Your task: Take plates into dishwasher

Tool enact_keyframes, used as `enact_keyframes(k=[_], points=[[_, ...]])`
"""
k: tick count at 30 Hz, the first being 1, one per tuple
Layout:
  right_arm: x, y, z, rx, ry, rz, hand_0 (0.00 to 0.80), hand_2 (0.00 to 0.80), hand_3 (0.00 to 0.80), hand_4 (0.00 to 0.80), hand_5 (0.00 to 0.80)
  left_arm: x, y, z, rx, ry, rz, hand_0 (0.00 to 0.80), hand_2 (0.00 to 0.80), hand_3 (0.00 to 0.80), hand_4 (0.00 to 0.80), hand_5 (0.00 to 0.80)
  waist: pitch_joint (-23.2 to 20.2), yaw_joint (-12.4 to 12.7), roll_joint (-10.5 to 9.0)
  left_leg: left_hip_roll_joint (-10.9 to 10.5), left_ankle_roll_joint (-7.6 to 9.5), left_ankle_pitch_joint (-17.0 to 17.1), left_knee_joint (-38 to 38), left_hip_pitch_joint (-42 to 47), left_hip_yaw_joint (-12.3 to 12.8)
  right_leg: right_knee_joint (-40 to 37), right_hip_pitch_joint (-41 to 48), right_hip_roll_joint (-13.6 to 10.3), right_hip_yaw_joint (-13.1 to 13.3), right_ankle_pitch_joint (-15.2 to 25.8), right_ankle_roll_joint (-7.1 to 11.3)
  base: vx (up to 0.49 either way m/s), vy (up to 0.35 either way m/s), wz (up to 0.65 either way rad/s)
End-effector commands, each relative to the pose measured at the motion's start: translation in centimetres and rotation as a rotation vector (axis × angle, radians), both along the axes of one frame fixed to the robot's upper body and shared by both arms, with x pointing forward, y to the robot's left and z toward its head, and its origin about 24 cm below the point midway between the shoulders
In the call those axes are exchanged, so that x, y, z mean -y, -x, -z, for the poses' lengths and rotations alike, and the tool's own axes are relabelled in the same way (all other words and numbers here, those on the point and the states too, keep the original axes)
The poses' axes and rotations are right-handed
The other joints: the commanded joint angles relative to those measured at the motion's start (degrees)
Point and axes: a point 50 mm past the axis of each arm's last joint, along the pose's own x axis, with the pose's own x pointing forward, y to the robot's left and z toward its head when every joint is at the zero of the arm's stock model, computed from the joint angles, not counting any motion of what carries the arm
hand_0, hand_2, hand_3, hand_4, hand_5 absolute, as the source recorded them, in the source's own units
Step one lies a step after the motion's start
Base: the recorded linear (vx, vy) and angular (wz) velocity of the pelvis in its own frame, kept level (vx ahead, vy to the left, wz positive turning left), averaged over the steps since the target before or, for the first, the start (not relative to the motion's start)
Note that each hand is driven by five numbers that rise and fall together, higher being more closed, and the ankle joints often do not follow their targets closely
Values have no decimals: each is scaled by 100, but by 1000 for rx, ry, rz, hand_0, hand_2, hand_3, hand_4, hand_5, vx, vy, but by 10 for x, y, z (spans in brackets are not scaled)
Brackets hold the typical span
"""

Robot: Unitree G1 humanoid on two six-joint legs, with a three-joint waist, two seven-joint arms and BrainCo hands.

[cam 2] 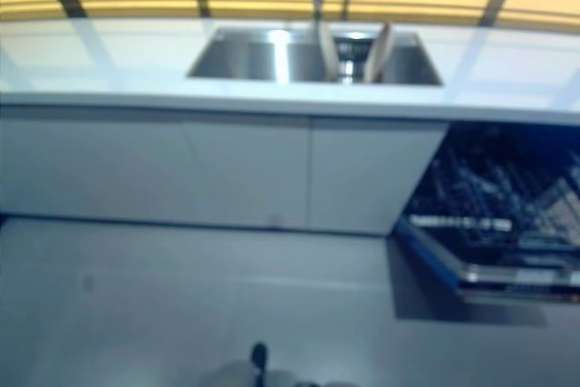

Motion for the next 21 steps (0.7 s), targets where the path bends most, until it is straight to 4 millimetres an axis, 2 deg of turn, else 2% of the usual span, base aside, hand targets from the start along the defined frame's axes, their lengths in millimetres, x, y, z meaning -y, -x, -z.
enact_keyframes(k=[1, 4, 5, 8, 12, 15, 16, 17, 18, 19, 20, 21], points=[[4, 8, 0, 11, 7, -17, 0, 0, 0, 0, 0, 0, -14, -2, 45, -18, 22, 0, 0, 0, 0, 0, -278, 18, 49, -200, 273, 514, -245, -556, 250, -812, 1323, -554, -237, 108, 745, 131, 41, -2], [3, -2, -2, 41, 10, -64, 0, 0, 0, 0, 0, -1, -28, -5, 77, -22, 50, 0, 0, 0, 0, 0, -312, 78, 14, -236, 275, 525, -126, -753, 245, -1018, 1317, -647, -356, 195, 789, 52, 16, -6], [3, -8, -3, 54, 20, -69, 0, 0, 0, 0, 0, 0, -34, -6, 94, -20, 52, 0, 0, 0, 0, 0, -308, 116, 20, -188, 211, 589, 23, -979, 264, -1143, 1292, -665, -355, 231, 778, 62, 23, -17], [5, -8, -3, 57, 11, -41, 0, 0, 0, 0, 0, 2, -32, -5, 88, 0, 64, 0, 0, 0, 0, 0, -308, 149, -10, -151, 204, 501, 202, -1077, 309, -1287, 1366, -718, -365, 287, 830, 131, 45, -30], [7, -2, -3, 34, 17, -36, 0, 0, 0, 0, 0, 6, -21, -2, 62, 19, 4, 0, 0, 0, 0, 0, -410, 166, -88, -295, 366, 143, 470, -982, 235, -1233, 1456, -883, -297, 315, 960, 239, 121, -7], [7, 0, -2, 30, 17, -19, 0, 0, 0, 0, 0, 4, -22, -2, 63, -5, 40, 0, 0, 0, 0, 0, -503, 163, -154, -419, 522, -52, 587, -892, 238, -907, 1525, -1018, -285, 341, 1071, 242, 136, 1], [6, 0, -2, 30, 16, -5, 0, 0, 0, 0, 0, 2, -24, -3, 65, -13, 56, 0, 0, 0, 0, 0, -556, 146, -184, -504, 610, -97, 515, -758, 208, -557, 1423, -1124, -312, 608, 1190, 261, 186, 5], [6, -2, -2, 34, 20, 4, 0, 0, 0, 0, 0, 0, -27, -4, 71, -20, 71, 0, 0, 0, 0, 0, -593, 119, -190, -592, 704, -98, 330, -531, 171, 109, 1172, -1326, -348, 1176, 1280, 301, 251, 3], [7, -2, -3, 41, 32, 11, 0, 0, 0, 0, 0, -1, -29, -5, 74, -26, 87, 0, 0, 0, 0, 0, -596, 68, -142, -662, 802, -138, 163, -322, 103, 892, 836, -1431, -299, 1570, 1291, 293, 287, 10], [9, -3, -3, 51, 41, 26, 0, 0, 0, 0, 0, -3, -30, -5, 73, -31, 105, 0, 0, 0, 0, 0, -586, 7, -69, -710, 869, -160, 45, -161, 21, 1564, 447, -1415, -221, 1841, 1271, 261, 286, 8], [10, -2, -4, 56, 48, 35, 0, 0, 0, 0, 0, -5, -31, -6, 69, -40, 117, 0, 0, 0, 0, 0, -575, -92, 57, -684, 912, -175, -72, 22, -2, 2173, -9, -1201, -165, 1952, 1231, 253, 260, 14], [12, -2, -4, 61, 51, 49, 0, 0, 0, 0, 0, -9, -31, -7, 64, -54, 117, 0, 0, 0, 0, 0, -537, -184, 120, -707, 921, -184, -163, 205, -13, 2368, -466, -1122, -216, 2014, 1166, 261, 217, 13]])
